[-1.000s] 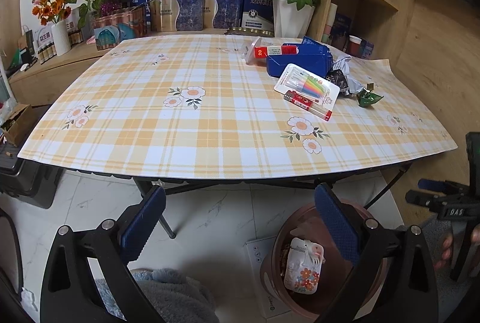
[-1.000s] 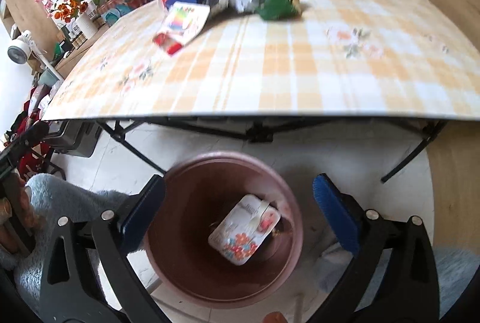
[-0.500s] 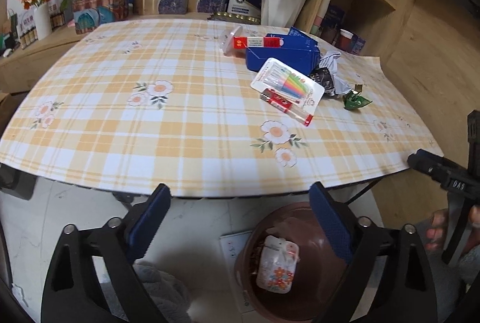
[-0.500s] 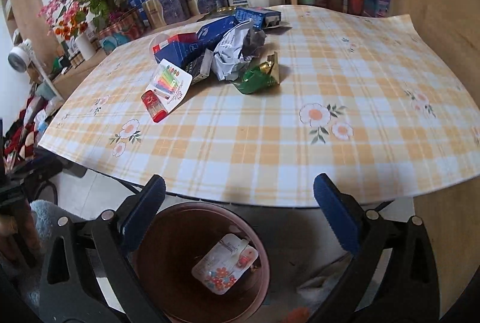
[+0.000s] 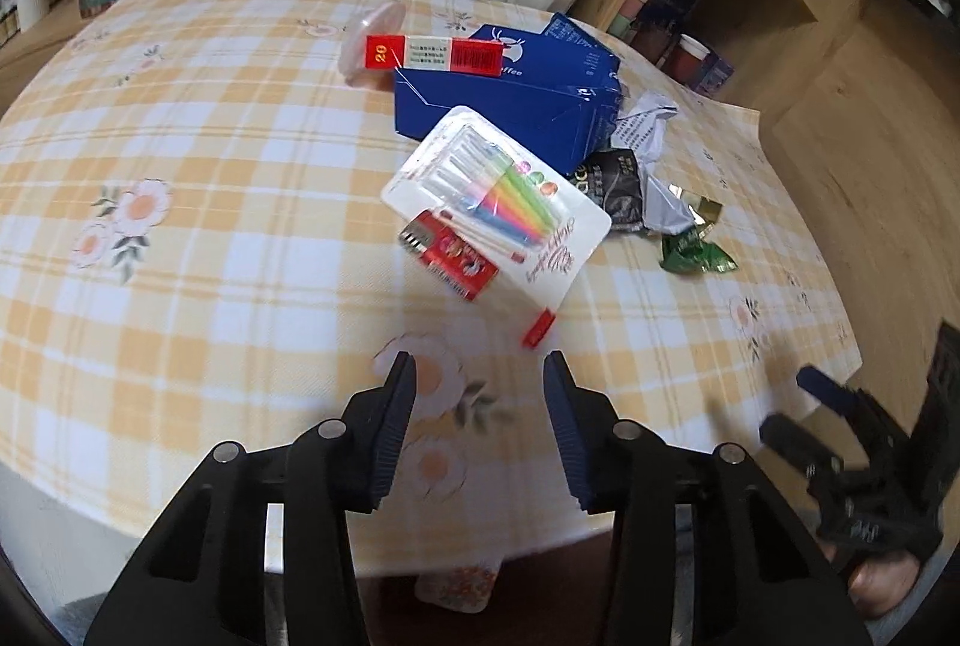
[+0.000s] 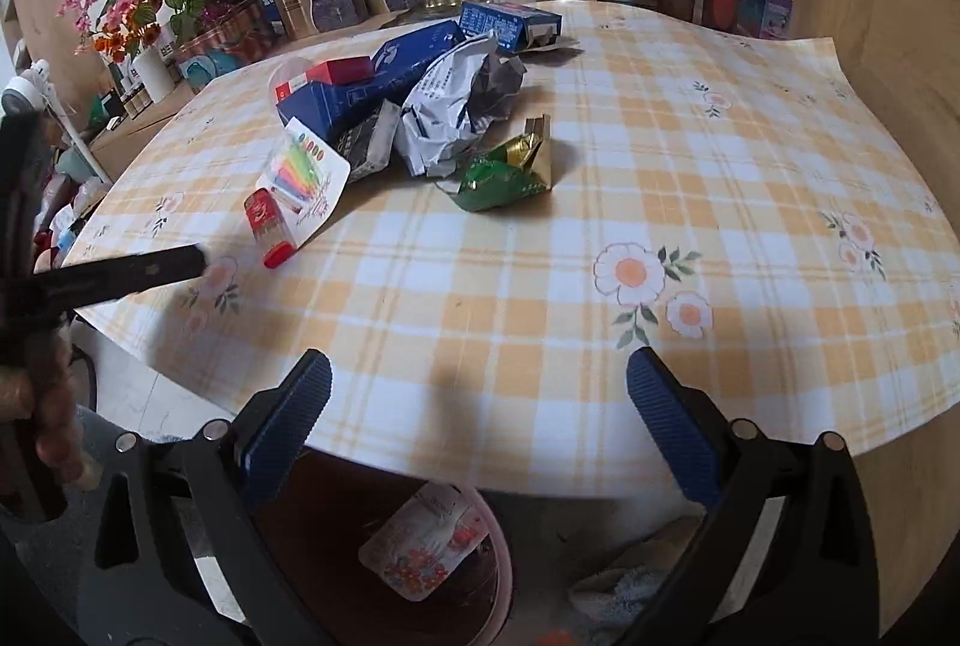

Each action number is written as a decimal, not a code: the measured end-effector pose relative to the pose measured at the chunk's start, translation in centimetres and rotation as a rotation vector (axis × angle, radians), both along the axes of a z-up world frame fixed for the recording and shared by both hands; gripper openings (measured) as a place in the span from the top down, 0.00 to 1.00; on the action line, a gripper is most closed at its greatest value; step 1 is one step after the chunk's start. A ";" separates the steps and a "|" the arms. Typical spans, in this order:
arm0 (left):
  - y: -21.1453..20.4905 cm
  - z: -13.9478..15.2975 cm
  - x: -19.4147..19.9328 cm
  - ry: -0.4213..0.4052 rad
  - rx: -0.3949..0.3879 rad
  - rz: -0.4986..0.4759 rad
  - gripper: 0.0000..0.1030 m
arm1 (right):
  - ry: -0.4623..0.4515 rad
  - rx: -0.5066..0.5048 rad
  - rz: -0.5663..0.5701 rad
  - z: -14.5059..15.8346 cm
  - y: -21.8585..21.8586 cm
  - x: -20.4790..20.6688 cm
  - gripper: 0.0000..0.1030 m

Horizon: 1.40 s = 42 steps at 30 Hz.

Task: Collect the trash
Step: 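Raise both tools back toward the remaining trash on the table, then close the left tool around the red lighter on the tablecloth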

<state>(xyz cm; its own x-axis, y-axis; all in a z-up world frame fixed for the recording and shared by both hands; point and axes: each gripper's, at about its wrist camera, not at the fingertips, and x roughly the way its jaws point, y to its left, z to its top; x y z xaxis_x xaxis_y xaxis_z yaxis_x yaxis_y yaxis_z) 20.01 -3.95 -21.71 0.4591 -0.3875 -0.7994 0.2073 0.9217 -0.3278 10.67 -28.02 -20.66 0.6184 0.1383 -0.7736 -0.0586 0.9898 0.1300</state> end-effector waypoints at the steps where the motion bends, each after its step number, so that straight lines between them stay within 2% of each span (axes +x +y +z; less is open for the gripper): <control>1: -0.3 -0.2 0.5 0.011 -0.005 0.013 0.58 | -0.002 -0.003 0.003 0.0 0.0 0.1 0.06; 4: -1.5 -0.9 2.2 0.022 0.019 0.065 0.58 | -0.004 -0.004 0.011 -0.1 -0.2 0.7 0.06; 15: -4.5 -1.3 4.0 -0.046 0.194 0.097 0.59 | -0.004 0.015 0.000 -0.3 -1.4 1.8 0.06; 22: -2.6 -1.3 2.9 -0.039 0.182 0.032 0.68 | -0.016 -0.005 0.023 -0.2 -0.6 1.2 0.06; 26: -1.0 -1.2 2.3 -0.029 0.210 -0.027 0.71 | -0.014 -0.001 0.025 -0.4 -0.3 1.0 0.06; 32: 0.5 -1.1 3.0 0.005 0.218 0.009 0.71 | -0.011 0.017 0.014 -0.7 -0.4 1.1 0.06; 34: 0.2 -1.1 3.1 -0.006 0.226 -0.002 0.69 | -0.012 0.022 0.013 -0.6 -0.5 1.1 0.06; 37: -0.8 -1.2 3.2 -0.035 0.254 -0.029 0.53 | -0.020 0.043 0.032 -0.4 -0.7 1.1 0.06; 42: -1.8 -1.5 3.4 -0.098 0.313 -0.053 0.55 | -0.034 0.033 0.020 -0.2 -1.3 1.6 0.06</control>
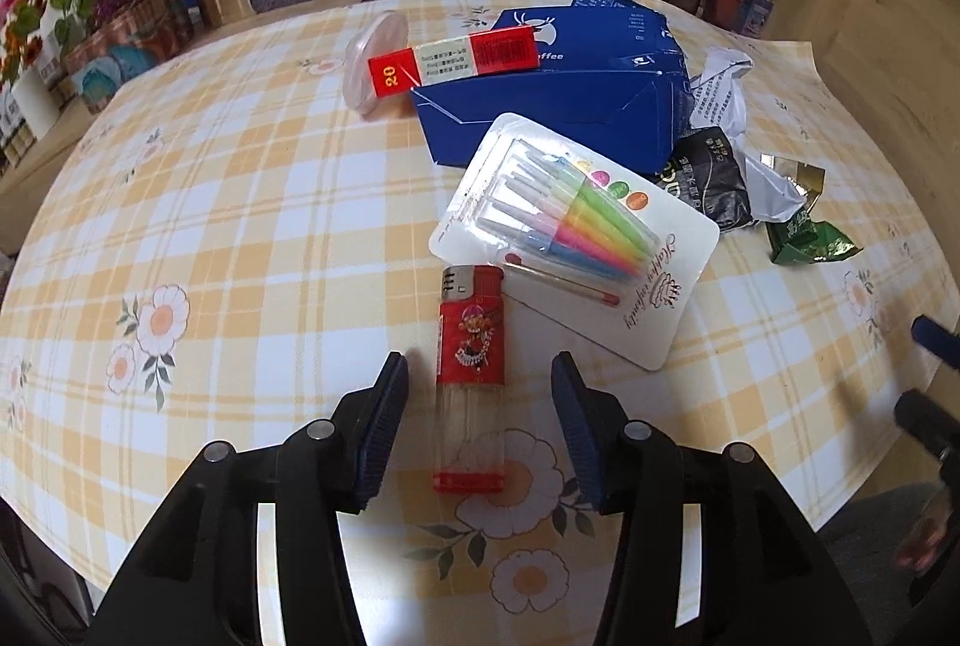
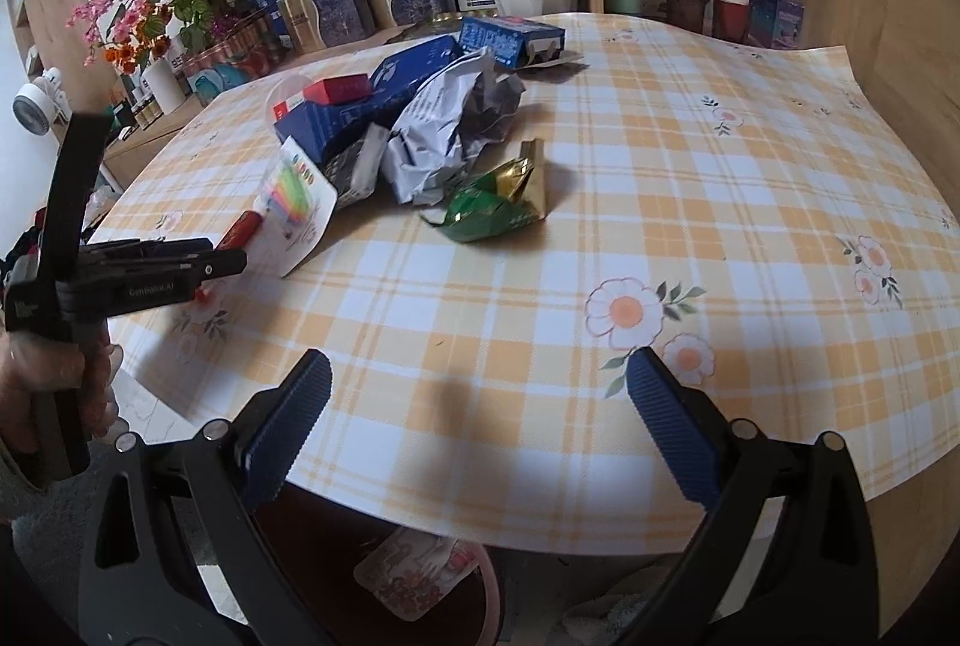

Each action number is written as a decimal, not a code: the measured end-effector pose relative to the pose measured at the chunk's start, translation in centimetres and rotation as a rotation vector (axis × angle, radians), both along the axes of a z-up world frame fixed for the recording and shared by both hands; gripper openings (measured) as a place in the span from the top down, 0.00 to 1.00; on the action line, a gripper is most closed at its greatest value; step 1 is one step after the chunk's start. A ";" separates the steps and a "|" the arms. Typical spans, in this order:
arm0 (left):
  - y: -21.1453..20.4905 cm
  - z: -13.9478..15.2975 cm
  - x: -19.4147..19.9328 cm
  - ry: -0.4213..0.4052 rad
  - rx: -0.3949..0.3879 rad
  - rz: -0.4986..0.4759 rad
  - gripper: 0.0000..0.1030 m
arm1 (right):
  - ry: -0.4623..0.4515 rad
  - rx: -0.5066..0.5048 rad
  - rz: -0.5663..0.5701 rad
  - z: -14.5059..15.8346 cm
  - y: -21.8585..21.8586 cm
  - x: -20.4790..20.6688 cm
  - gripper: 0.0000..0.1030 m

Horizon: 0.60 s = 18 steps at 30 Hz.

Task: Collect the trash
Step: 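Close the left tool around the red lighter on the tablecloth, then grasp the green-gold candy wrapper with the right tool while the left tool holds the lighter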

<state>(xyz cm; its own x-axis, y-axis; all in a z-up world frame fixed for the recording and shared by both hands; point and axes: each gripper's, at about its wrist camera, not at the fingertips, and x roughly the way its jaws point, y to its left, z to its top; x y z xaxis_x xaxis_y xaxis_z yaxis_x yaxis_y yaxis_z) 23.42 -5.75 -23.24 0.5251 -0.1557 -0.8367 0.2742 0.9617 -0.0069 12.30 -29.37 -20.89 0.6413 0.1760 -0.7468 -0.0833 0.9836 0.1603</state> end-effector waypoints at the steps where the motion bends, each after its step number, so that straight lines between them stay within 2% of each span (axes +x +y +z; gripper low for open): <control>1: -0.1 0.0 0.0 -0.009 0.017 0.001 0.61 | 0.001 0.002 -0.006 0.0 -0.2 0.3 0.06; 4: 0.1 0.0 0.2 -0.017 0.021 -0.004 0.76 | -0.004 0.002 -0.039 0.2 -0.7 1.3 0.06; 5: 0.4 0.1 0.3 -0.014 0.015 -0.003 0.78 | -0.004 0.009 -0.050 0.2 -1.0 1.7 0.06; 8: 0.9 0.0 0.4 -0.011 -0.022 -0.005 0.78 | 0.005 0.050 -0.084 0.2 -2.0 3.6 0.16; 15: 0.9 -0.1 -0.1 -0.039 -0.032 -0.013 0.78 | 0.045 0.149 -0.201 -0.3 -4.3 7.8 0.25; 18: 1.1 -0.1 0.0 -0.033 -0.049 -0.003 0.78 | 0.067 0.142 -0.256 -0.9 -4.3 9.4 0.28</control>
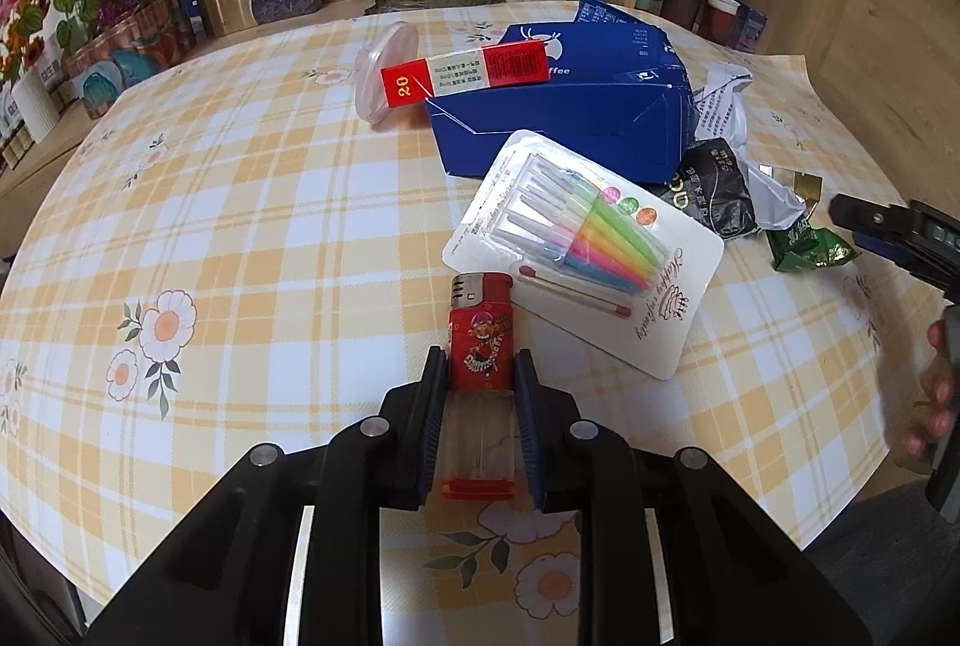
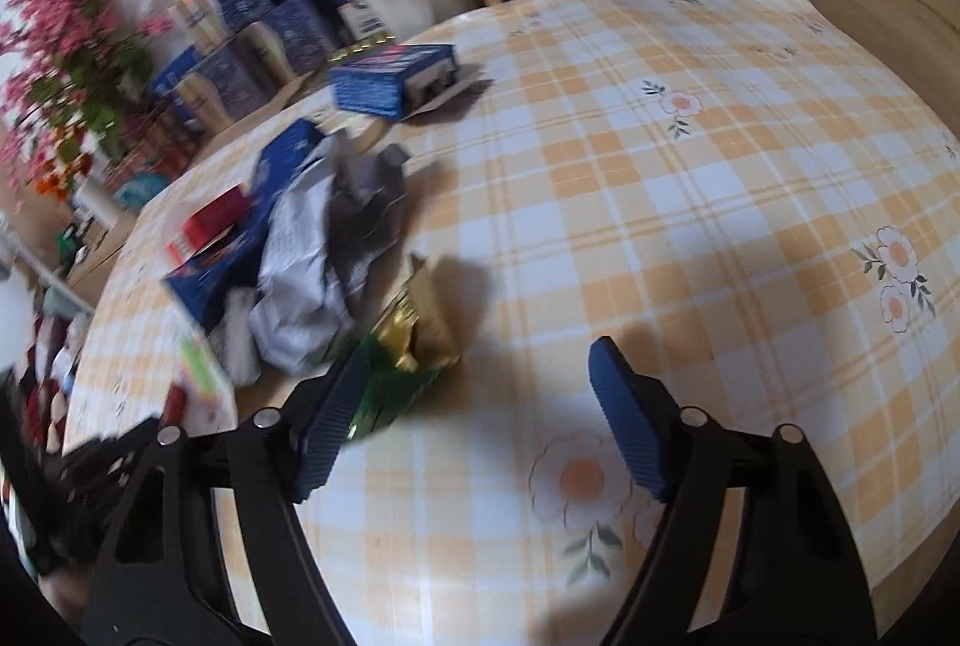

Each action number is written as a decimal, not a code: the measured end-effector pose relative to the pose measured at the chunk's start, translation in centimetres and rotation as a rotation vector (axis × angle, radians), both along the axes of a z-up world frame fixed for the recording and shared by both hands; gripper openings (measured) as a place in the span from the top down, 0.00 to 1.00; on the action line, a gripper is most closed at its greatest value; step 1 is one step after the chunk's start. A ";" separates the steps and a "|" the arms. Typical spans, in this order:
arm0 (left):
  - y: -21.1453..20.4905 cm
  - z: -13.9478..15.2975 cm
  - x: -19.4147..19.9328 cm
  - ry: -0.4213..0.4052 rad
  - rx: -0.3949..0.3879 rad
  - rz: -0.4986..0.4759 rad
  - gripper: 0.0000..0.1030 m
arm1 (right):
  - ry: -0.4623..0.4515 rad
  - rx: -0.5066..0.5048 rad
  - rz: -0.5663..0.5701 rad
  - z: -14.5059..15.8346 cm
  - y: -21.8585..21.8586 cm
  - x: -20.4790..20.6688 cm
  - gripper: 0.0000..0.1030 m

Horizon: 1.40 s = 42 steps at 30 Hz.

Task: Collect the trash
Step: 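Grasp the green-gold candy wrapper with the right tool while the left tool holds the lighter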

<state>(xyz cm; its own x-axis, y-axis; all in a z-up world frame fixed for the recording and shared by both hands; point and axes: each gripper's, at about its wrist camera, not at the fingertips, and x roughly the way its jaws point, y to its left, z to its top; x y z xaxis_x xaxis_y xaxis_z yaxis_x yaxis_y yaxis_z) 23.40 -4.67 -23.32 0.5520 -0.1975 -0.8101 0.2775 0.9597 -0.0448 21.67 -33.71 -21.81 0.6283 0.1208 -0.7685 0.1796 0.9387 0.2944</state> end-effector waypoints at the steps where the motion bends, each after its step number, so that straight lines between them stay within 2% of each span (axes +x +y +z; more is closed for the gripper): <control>1: 0.0 0.0 0.0 -0.001 -0.002 0.001 0.78 | 0.009 0.004 -0.002 -0.2 0.2 0.5 0.30; 7: 0.2 -0.1 -0.2 -0.008 -0.012 -0.001 0.78 | 0.023 -0.003 0.030 -0.6 2.0 2.5 0.36; 12: 0.3 0.0 -0.3 -0.009 -0.023 0.001 0.78 | 0.060 0.015 0.018 -1.1 2.3 3.7 0.46; 15: 0.3 0.0 -0.3 -0.010 -0.029 0.001 0.78 | 0.068 0.018 0.032 -1.4 2.5 4.0 0.61; 16: 0.3 0.0 -0.3 -0.011 -0.031 0.000 0.78 | 0.072 0.023 0.048 -1.4 2.7 4.0 0.69; 19: 0.3 0.0 -0.4 -0.016 -0.031 -0.001 0.78 | 0.066 0.005 0.055 -1.1 3.0 3.3 0.72; 22: 0.3 0.0 -0.5 -0.022 -0.032 0.001 0.78 | 0.035 0.036 0.038 -0.7 2.5 2.0 0.73; 26: 1.4 0.1 -0.2 0.008 -0.118 0.008 0.78 | -0.007 0.073 -0.002 0.1 1.4 -0.1 0.73; 31: 2.1 0.3 -1.0 0.019 -0.124 0.017 0.79 | -0.040 0.072 -0.021 1.0 0.8 -2.9 0.73; 42: 3.2 3.1 -5.7 -0.017 -0.162 -0.006 0.79 | -0.065 0.125 0.026 2.0 2.5 -8.6 0.73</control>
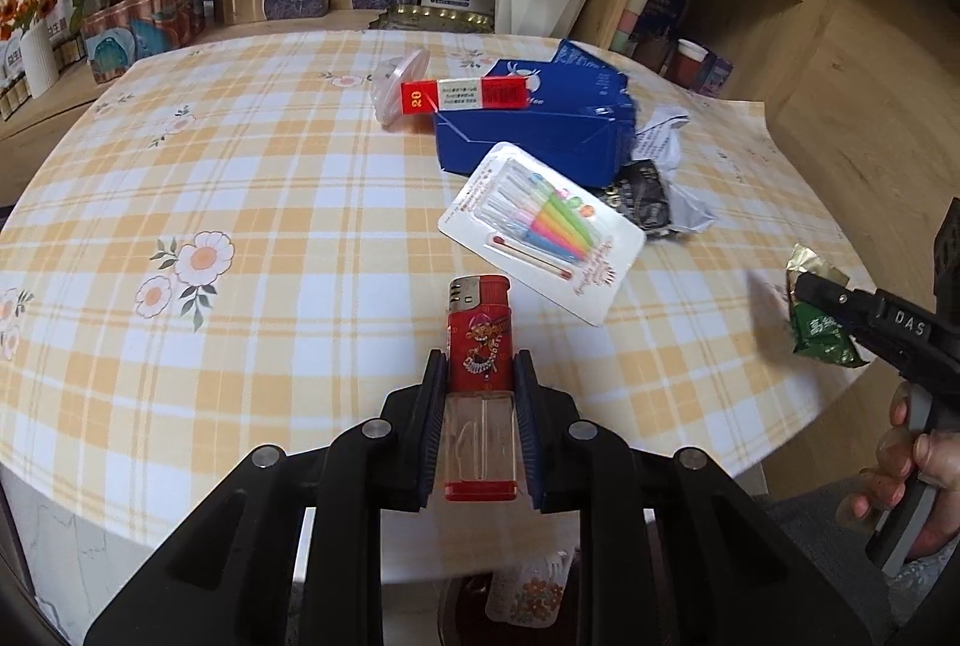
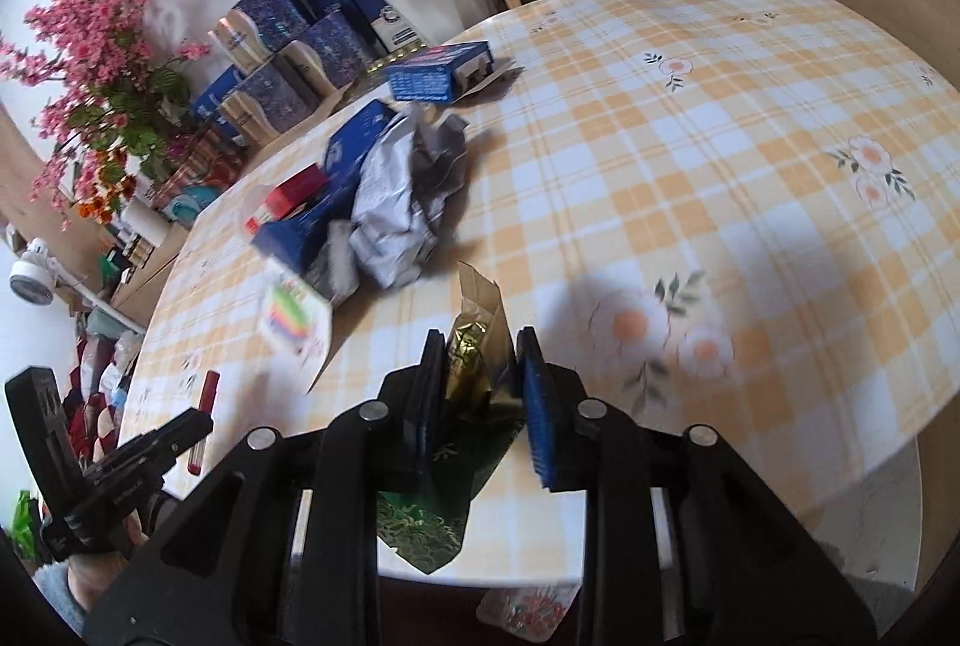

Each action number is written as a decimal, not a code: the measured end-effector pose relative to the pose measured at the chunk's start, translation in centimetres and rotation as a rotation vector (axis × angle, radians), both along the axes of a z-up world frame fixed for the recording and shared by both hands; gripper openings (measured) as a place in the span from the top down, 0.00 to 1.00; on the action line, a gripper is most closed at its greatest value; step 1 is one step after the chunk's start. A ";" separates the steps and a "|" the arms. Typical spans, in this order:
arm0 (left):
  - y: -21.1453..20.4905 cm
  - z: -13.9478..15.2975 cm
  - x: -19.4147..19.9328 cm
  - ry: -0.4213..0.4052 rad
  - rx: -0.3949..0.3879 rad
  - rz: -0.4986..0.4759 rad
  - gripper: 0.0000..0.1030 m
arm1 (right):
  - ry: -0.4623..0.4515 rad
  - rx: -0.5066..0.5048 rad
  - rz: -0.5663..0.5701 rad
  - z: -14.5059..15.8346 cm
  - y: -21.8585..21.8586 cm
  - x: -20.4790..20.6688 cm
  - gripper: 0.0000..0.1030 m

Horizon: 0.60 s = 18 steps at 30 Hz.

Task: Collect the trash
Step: 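Grasp the green-gold candy wrapper with the right tool while the left tool holds the lighter, then carry the lighter and wrapper down over the brown bin and open both tools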

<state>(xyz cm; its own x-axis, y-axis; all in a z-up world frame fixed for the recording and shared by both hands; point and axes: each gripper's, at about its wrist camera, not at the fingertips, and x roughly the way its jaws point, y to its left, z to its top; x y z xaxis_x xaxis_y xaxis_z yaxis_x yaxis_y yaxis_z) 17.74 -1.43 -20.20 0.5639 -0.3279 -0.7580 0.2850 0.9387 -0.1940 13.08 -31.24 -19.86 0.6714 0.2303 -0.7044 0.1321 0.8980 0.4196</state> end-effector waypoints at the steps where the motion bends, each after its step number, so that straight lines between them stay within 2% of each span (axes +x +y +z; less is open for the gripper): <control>1: 0.1 0.3 -0.6 -0.005 -0.006 -0.003 0.79 | -0.005 -0.005 0.011 0.2 0.4 -0.7 0.73; 8: 0.7 2.1 -5.7 -0.036 -0.049 -0.033 0.79 | -0.009 -0.027 0.102 0.2 2.8 -5.2 0.73; 14: 1.0 2.1 -9.5 -0.041 -0.048 -0.059 0.79 | 0.047 -0.050 0.181 -1.3 4.7 -8.0 0.73; 18: 1.0 1.8 -11.0 -0.032 -0.055 -0.072 0.79 | 0.133 -0.066 0.230 -4.0 6.4 -9.5 0.73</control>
